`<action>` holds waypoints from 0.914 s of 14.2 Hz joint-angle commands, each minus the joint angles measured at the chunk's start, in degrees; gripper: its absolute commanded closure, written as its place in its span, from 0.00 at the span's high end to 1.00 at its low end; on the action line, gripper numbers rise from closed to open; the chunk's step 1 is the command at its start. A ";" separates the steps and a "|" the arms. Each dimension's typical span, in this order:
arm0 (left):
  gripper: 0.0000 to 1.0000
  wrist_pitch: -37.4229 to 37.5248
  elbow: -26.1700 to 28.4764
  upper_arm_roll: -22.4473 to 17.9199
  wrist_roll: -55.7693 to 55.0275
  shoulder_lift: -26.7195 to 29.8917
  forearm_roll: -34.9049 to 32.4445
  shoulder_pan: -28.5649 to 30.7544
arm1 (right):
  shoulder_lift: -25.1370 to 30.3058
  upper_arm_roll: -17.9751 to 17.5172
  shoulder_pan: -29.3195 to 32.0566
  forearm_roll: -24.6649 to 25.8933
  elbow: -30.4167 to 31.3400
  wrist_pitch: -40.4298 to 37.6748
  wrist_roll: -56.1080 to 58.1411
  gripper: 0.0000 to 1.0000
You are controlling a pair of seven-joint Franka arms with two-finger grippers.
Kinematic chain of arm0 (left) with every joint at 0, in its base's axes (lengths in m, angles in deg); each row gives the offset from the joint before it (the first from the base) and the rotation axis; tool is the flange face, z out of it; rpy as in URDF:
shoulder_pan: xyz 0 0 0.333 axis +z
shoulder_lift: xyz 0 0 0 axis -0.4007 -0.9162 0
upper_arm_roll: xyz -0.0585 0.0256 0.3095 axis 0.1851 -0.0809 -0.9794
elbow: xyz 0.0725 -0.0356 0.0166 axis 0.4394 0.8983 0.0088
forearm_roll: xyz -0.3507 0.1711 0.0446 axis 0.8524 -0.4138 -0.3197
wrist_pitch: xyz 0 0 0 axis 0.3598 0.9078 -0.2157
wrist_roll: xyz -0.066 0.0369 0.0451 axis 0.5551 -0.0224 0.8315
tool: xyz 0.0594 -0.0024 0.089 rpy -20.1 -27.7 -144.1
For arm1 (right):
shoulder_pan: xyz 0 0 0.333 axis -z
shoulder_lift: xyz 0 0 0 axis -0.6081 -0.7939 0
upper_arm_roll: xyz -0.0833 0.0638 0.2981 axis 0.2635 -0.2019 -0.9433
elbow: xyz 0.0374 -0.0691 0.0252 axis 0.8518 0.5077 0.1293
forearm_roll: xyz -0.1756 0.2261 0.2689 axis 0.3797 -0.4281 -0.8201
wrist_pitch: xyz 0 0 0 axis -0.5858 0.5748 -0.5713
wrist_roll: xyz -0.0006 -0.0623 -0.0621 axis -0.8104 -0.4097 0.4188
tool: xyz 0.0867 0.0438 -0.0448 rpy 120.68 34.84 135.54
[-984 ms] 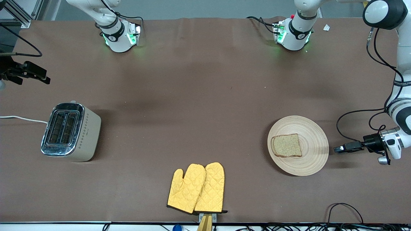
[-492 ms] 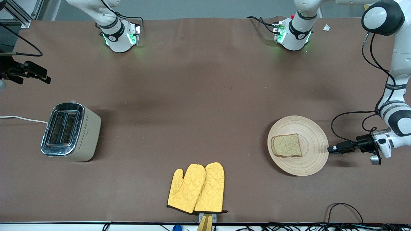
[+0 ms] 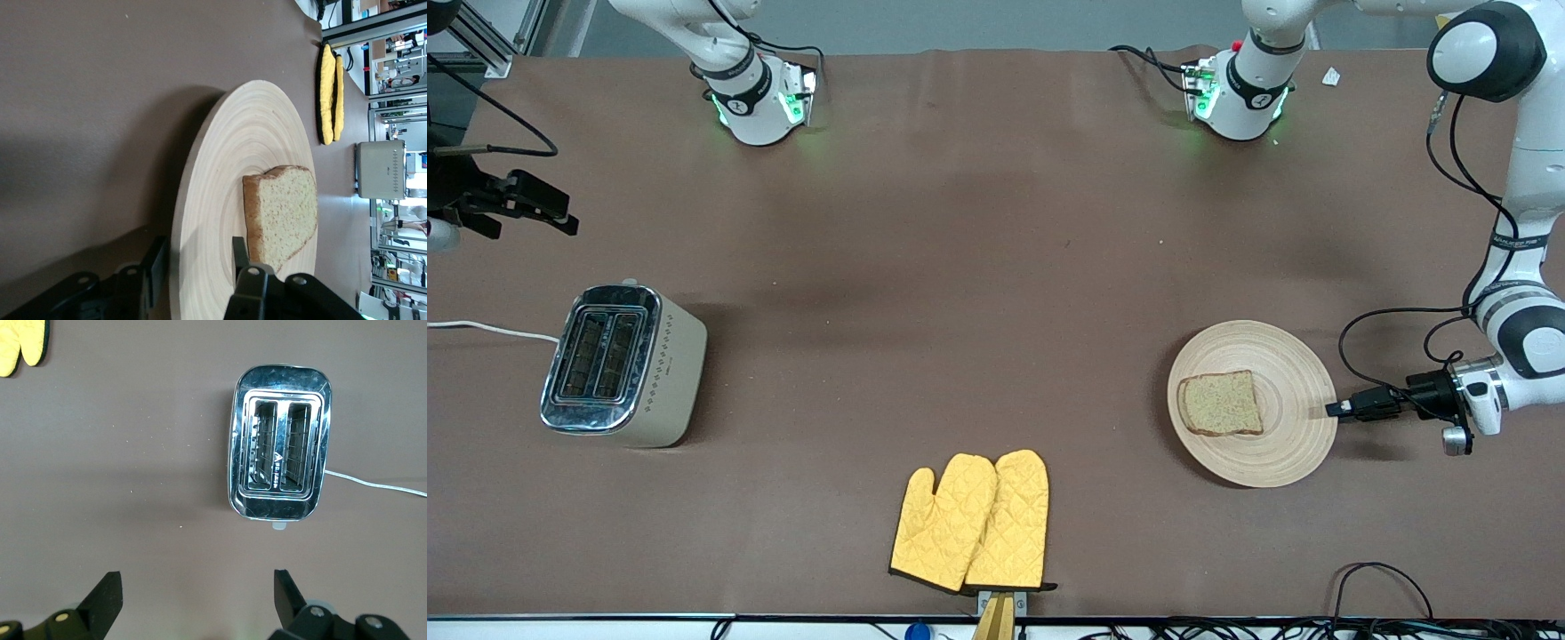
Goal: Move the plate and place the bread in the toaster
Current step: 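Reach the left gripper to the wooden plate rim and grip it, then slide the wooden plate with the left gripper toward the toaster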
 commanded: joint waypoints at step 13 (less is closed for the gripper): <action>0.04 3.09 -0.87 0.42 4.28 -0.95 0.24 0.46 | -0.08 0.13 0.41 -0.51 0.36 0.14 -0.10 1.00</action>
